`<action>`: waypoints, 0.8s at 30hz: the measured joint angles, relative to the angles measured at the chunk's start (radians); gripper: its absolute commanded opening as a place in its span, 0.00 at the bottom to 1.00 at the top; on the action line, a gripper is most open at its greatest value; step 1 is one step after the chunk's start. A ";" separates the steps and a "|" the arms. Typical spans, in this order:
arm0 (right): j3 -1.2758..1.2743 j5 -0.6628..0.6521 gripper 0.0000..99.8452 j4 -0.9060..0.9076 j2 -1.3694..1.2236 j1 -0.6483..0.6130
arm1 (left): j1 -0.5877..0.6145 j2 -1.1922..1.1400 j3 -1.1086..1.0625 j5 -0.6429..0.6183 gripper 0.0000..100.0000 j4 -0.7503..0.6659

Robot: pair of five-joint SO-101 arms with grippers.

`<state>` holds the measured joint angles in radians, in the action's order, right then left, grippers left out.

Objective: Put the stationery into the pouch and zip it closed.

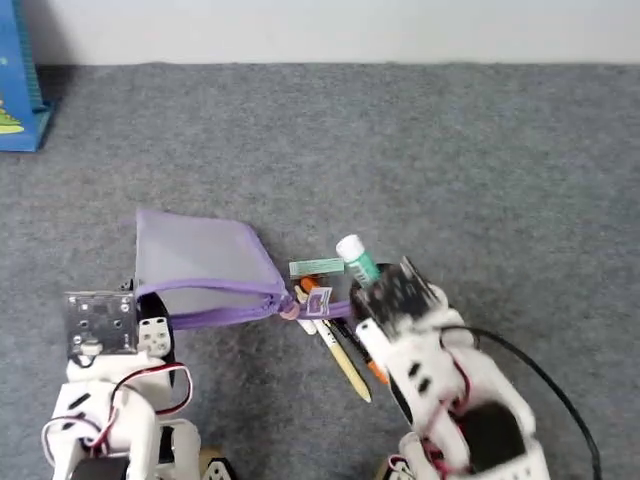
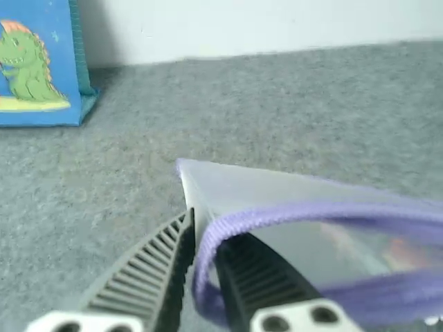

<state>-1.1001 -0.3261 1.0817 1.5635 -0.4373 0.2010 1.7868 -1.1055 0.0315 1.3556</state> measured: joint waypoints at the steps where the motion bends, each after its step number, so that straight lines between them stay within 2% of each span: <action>1: 0.000 0.011 0.01 0.002 0.043 -0.023 | 0.000 -0.037 0.032 0.000 0.01 0.000; 4: 0.002 0.026 0.01 0.003 0.153 -0.069 | 0.002 -0.196 0.147 0.000 0.01 0.017; 12: 0.002 0.087 0.01 -0.138 0.219 -0.100 | 0.002 -0.655 0.543 -0.017 0.01 0.244; 17: 0.002 0.160 0.01 -0.299 0.232 -0.106 | 0.003 -0.697 0.686 -0.048 0.01 0.353; 24: 0.002 0.209 0.01 -0.503 0.213 -0.295 | 0.002 -0.697 0.717 -0.055 0.01 0.381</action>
<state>-1.0986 -0.1174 0.5785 1.7768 -0.7319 0.2025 1.0902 -0.3890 -0.0238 1.7361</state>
